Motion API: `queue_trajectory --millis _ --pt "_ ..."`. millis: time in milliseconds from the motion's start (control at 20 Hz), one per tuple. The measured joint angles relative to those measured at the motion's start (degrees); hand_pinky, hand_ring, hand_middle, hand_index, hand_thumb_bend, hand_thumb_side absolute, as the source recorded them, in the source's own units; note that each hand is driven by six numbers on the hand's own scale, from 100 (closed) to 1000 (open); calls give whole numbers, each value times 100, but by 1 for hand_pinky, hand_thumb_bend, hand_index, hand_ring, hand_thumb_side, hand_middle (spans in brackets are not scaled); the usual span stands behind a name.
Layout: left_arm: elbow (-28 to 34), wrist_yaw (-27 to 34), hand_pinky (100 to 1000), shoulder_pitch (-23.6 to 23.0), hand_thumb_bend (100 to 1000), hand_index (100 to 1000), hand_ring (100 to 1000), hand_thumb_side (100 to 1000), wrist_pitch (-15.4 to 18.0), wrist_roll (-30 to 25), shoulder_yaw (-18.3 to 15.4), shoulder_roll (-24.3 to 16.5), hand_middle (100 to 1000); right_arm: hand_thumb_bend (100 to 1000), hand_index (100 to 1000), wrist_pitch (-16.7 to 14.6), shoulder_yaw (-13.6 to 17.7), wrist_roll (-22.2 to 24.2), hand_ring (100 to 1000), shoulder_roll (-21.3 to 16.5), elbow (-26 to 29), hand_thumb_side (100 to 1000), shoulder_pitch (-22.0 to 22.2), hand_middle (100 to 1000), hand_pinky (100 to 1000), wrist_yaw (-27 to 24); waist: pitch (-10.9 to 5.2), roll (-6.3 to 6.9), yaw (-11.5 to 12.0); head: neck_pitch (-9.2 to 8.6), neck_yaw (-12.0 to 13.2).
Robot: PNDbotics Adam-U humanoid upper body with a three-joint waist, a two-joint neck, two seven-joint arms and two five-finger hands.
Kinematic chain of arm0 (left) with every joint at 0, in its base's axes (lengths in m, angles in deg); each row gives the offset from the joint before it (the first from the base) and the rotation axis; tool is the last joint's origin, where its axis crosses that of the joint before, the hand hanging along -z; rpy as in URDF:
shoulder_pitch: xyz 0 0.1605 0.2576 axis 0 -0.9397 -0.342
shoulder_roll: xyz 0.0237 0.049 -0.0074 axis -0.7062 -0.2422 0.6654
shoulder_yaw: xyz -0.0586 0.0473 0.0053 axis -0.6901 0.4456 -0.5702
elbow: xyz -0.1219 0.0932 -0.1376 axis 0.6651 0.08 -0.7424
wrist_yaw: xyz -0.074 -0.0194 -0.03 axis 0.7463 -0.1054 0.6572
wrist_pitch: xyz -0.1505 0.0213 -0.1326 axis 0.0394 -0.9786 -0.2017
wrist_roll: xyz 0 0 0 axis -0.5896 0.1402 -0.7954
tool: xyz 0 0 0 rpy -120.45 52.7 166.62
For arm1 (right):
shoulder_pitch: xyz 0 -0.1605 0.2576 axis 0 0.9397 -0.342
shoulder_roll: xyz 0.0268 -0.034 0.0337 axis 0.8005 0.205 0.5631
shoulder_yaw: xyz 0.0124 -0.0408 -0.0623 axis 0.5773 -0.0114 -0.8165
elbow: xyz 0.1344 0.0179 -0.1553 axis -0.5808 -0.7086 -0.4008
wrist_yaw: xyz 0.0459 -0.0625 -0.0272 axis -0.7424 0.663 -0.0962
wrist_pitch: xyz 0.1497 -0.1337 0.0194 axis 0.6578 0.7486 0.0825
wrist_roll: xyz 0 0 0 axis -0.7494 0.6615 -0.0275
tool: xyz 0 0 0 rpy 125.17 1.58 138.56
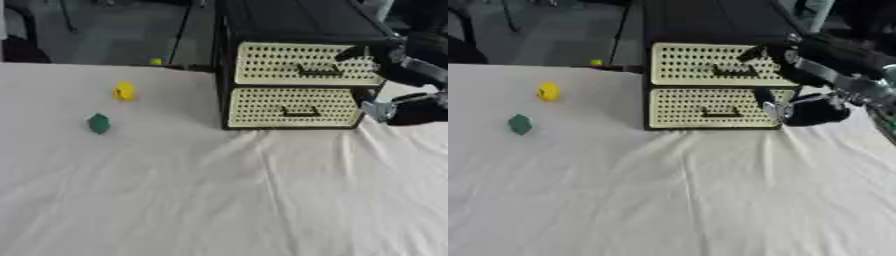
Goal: Pick up objects from table and place into drawer.
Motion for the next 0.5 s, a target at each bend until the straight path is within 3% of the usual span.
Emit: queue_trajectory --millis 500 --pt "0 56 513 96 210 905 706 937 23 -102 72 46 843 100 889 58 -63 -160 100 1 -551 153 -260 100 100 -35 179 -80 242 -182 -190"
